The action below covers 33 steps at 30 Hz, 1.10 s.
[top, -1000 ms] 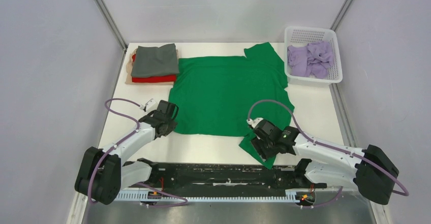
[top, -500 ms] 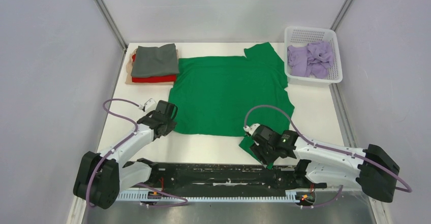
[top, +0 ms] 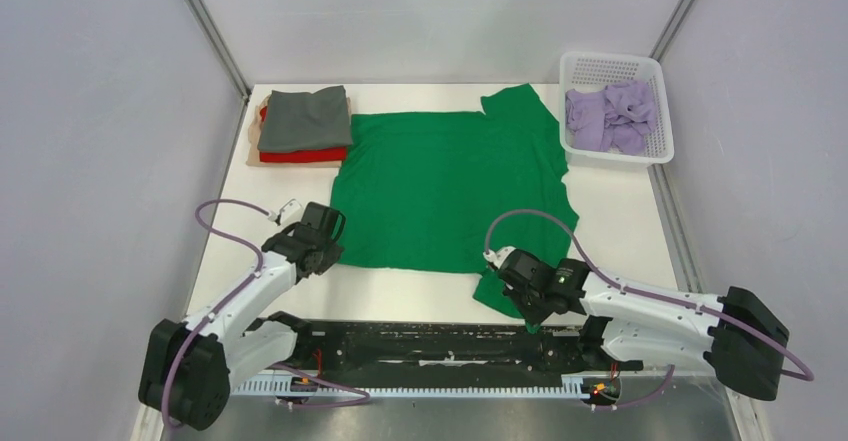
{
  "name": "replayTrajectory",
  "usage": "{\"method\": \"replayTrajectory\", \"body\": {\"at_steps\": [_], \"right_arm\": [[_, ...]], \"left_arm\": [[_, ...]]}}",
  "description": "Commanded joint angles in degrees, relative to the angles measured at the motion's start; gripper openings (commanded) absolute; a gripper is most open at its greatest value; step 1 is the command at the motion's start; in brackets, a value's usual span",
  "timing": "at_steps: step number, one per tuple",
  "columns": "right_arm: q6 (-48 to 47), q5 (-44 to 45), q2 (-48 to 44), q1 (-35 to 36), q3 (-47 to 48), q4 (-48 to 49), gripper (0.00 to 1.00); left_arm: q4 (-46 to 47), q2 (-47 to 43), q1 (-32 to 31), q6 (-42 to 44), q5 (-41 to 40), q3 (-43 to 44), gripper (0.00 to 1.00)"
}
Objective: Fold and stack the t-shirts
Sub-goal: Grab the side of the flattened tshirt closest away from the robot with both arms, then fold the flattened tshirt in 1/3 of the way
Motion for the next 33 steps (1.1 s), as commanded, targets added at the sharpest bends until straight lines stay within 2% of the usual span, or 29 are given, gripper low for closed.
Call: {"method": "replayTrajectory", "body": {"at_steps": [1, 8, 12, 18, 25, 27, 33], "right_arm": [[2.3, -0.8, -3.3, 1.4, -0.7, -6.7, 0.01], [4.6, -4.5, -6.7, 5.6, -1.6, -7.8, 0.0], [4.0, 0.8, -6.2, 5.5, 1.0, -6.0, 0.0], [1.0, 9.1, -1.0, 5.1, 7.1, -5.9, 0.0], [-3.1, 18.6, 0.7, -1.7, 12.5, 2.9, 0.0], [-5.3, 17.8, 1.4, -4.3, 12.9, 6.6, 0.0], [-7.3, 23.3, 2.8, -10.7, 15.8, 14.6, 0.0]], "left_arm": [[-8.5, -4.3, 0.1, -1.1, 1.5, -0.6, 0.02], [-14.5, -11.2, 0.1, -1.6, 3.6, -1.7, 0.02], [-13.4, -13.0, 0.1, -0.6, 4.6, -1.2, 0.02], [-8.4, -10.1, 0.1, -0.3, 8.0, 1.1, 0.02], [-5.1, -5.7, 0.1, 0.1, 5.2, 5.3, 0.02], [-4.9, -3.9, 0.1, 0.6, 4.2, 7.0, 0.02], [-1.9, 2.3, 0.9, 2.3, 0.7, 11.3, 0.02]]}}
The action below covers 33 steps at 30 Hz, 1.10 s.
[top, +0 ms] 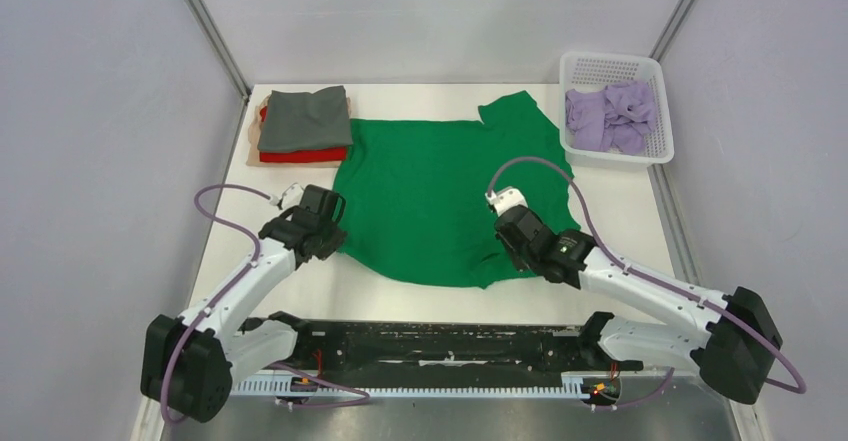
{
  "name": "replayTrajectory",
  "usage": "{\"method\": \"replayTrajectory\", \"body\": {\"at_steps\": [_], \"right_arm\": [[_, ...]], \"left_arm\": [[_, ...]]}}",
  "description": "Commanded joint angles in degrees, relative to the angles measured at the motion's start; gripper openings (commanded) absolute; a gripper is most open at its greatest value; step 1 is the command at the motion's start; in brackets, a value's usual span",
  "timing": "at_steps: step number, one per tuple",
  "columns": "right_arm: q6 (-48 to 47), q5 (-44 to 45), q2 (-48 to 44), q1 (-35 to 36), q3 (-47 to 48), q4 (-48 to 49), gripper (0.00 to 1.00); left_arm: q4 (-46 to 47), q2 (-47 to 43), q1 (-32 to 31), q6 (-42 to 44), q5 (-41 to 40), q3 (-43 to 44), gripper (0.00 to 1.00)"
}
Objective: Fold and stack the t-shirts
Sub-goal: Fold the flattened tshirt in 1/3 of the way
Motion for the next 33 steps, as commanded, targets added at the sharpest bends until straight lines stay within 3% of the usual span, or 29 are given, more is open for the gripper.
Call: {"method": "replayTrajectory", "body": {"at_steps": [1, 33], "right_arm": [[-2.7, 6.6, 0.3, -4.1, 4.3, 9.7, 0.0], [-15.0, 5.0, 15.4, -21.9, 15.5, 25.0, 0.0]], "left_arm": [[4.0, 4.0, 1.0, 2.6, -4.1, 4.9, 0.02], [9.7, 27.1, 6.6, 9.4, -7.3, 23.4, 0.02]]}}
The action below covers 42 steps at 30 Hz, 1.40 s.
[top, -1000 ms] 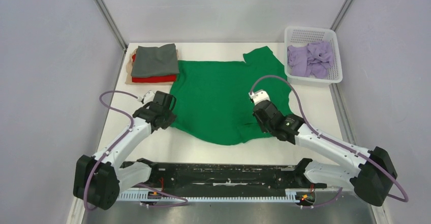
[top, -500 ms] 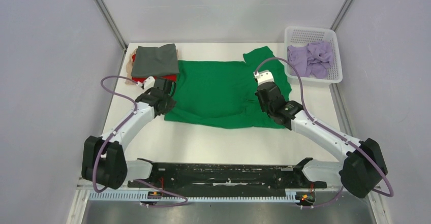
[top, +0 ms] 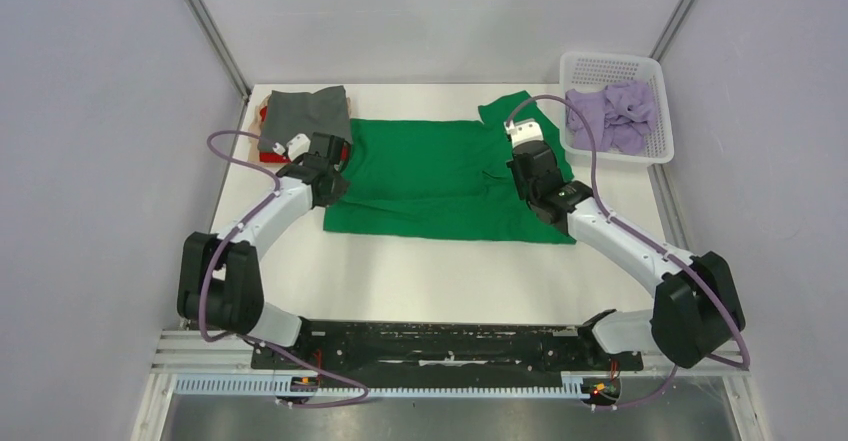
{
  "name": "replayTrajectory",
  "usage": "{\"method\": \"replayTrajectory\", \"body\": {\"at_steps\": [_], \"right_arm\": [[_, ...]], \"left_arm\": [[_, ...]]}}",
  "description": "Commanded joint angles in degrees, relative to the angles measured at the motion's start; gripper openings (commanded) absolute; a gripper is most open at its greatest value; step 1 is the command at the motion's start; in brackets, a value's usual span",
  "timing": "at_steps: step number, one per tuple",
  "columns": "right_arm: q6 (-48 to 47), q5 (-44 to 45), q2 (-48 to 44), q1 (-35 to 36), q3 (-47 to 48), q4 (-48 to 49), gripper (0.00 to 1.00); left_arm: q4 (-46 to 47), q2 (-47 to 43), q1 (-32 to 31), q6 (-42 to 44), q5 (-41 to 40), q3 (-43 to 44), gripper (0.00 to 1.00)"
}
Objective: Fold and stack the t-shirts
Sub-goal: Fold the flattened tshirt in 1/3 of the way
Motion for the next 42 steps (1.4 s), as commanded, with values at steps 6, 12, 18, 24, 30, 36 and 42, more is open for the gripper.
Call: {"method": "replayTrajectory", "body": {"at_steps": [6, 12, 18, 24, 30, 36, 42], "right_arm": [[-2.9, -0.7, 3.2, -2.6, 3.7, 5.7, 0.0], [-2.8, 0.3, 9.7, -3.5, 6.9, 6.3, 0.04], [-3.3, 3.2, 18.8, -5.6, 10.7, 10.6, 0.1], [-1.9, 11.6, 27.5, -7.6, 20.0, 6.9, 0.85], [-0.5, 9.4, 21.7, -7.6, 15.5, 8.0, 0.98], [4.8, -15.2, 13.6, -7.6, 3.9, 13.5, 0.98], [7.8, -22.7, 17.1, -7.6, -1.0, 12.3, 0.98]], "left_arm": [[2.3, 9.1, 1.4, 2.6, -0.6, 7.0, 0.02], [1.5, 15.3, 2.2, 0.9, -1.8, 10.7, 0.12], [1.5, 18.1, 2.6, 0.4, -3.7, 14.2, 0.8], [3.9, 14.7, 2.6, 0.9, -3.7, 16.4, 1.0], [7.2, 11.3, 2.5, 1.6, 1.8, 13.6, 1.0], [12.8, 9.6, 1.3, 2.7, 11.4, 8.2, 1.0], [16.9, 14.2, 1.2, 3.4, 16.4, 3.3, 1.0]]}}
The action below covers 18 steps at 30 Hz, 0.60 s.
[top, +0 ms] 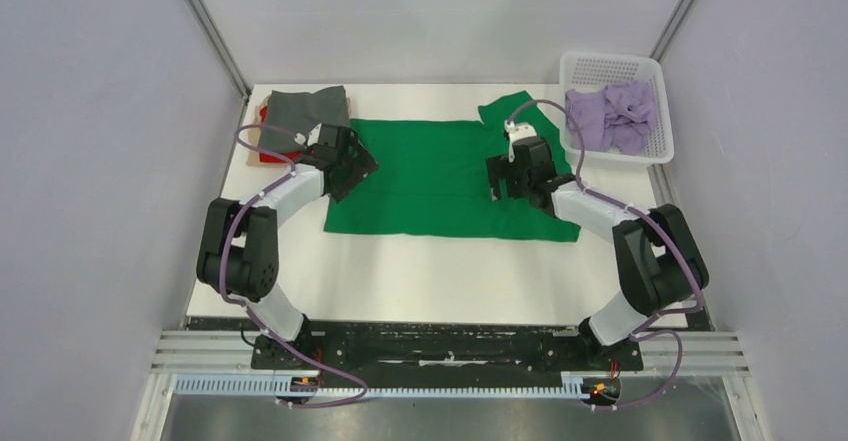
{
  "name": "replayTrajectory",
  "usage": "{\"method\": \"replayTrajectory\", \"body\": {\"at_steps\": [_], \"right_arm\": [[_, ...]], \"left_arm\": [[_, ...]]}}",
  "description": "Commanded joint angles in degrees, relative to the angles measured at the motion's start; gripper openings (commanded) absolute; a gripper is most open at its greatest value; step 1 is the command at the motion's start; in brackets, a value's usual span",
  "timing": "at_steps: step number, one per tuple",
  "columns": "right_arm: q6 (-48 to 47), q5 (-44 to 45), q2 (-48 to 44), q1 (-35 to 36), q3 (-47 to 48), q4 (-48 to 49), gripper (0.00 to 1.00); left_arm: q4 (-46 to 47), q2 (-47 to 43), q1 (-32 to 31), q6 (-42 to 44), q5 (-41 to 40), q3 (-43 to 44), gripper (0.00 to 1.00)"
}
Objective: Fold and stack the t-shirts
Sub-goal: Fold the flattened tshirt in 1/3 of the way
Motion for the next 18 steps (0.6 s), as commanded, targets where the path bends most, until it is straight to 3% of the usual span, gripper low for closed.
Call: {"method": "replayTrajectory", "body": {"at_steps": [1, 8, 18], "right_arm": [[3.5, -7.7, 2.9, 0.1, -3.0, -0.2, 0.98], [5.2, -6.9, 0.6, 0.4, -12.2, 0.9, 0.98], [8.3, -3.4, -14.5, 7.7, -28.2, -5.0, 0.98]], "left_arm": [[4.6, 3.7, -0.1, 2.6, 3.8, -2.7, 1.0], [7.8, 4.1, -0.1, 1.0, 6.1, -10.6, 1.0], [4.5, -14.6, -0.5, 0.3, 4.6, -29.8, 1.0]]}}
